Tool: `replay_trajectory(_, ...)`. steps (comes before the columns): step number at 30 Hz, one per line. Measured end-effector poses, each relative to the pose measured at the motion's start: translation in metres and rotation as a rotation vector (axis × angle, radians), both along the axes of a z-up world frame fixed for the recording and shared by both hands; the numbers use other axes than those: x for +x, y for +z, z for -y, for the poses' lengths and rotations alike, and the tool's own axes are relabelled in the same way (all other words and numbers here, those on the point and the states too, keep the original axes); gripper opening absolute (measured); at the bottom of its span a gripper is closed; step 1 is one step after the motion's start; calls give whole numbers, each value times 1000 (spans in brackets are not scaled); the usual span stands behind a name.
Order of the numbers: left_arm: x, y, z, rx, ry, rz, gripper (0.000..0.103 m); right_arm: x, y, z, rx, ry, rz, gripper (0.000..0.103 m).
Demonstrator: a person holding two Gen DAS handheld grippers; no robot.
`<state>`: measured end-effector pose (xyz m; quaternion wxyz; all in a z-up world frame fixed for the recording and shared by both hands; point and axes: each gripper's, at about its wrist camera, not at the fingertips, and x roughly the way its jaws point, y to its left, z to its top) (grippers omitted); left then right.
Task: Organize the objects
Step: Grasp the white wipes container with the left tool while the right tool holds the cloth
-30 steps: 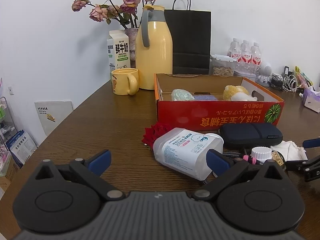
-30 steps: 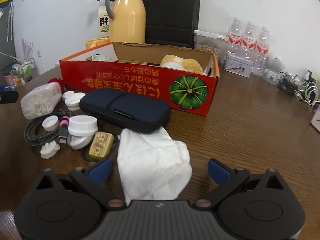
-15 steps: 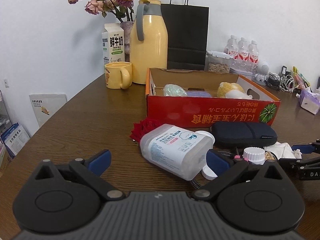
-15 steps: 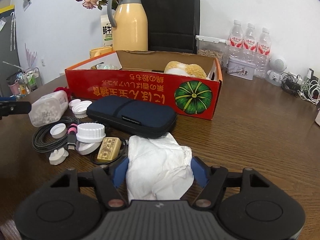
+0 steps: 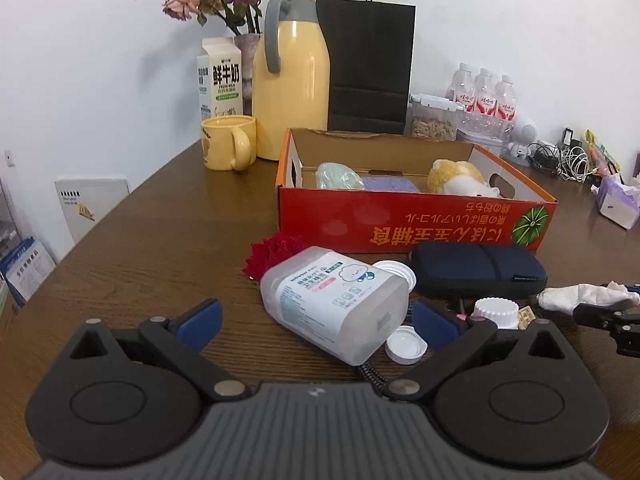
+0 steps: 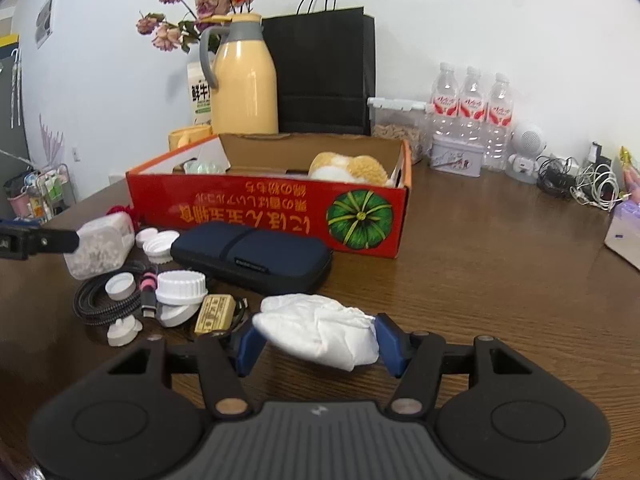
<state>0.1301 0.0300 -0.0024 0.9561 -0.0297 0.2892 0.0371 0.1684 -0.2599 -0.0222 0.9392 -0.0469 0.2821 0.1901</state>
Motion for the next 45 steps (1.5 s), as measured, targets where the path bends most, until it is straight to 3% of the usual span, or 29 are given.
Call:
replay_trajectory(14, 28, 0, 16, -51, 62, -71, 103, -4, 16, 7, 28, -25, 71, 58)
replay_trajectory(24, 62, -13, 16, -130, 318, -158, 103, 1, 23, -11, 61, 8, 101, 58)
replay_trajectory(27, 62, -18, 14, -132, 352, -152, 103, 4, 23, -16, 62, 10, 103, 58)
replay_trajectory(29, 60, -19, 14, -135, 350, -145, 100, 6, 23, -18, 63, 10, 101, 58)
replay_trajectory(31, 57, -19, 13, -141, 326, -136, 85, 6, 22, -19, 62, 11, 99, 58)
replay_trajectory(35, 52, -18, 15, -125, 274, -112, 76, 7, 21, -18, 63, 7, 97, 58)
replay_trajectory(45, 36, -6, 8, -104, 227, -51, 67, 4, 23, -21, 62, 11, 109, 58)
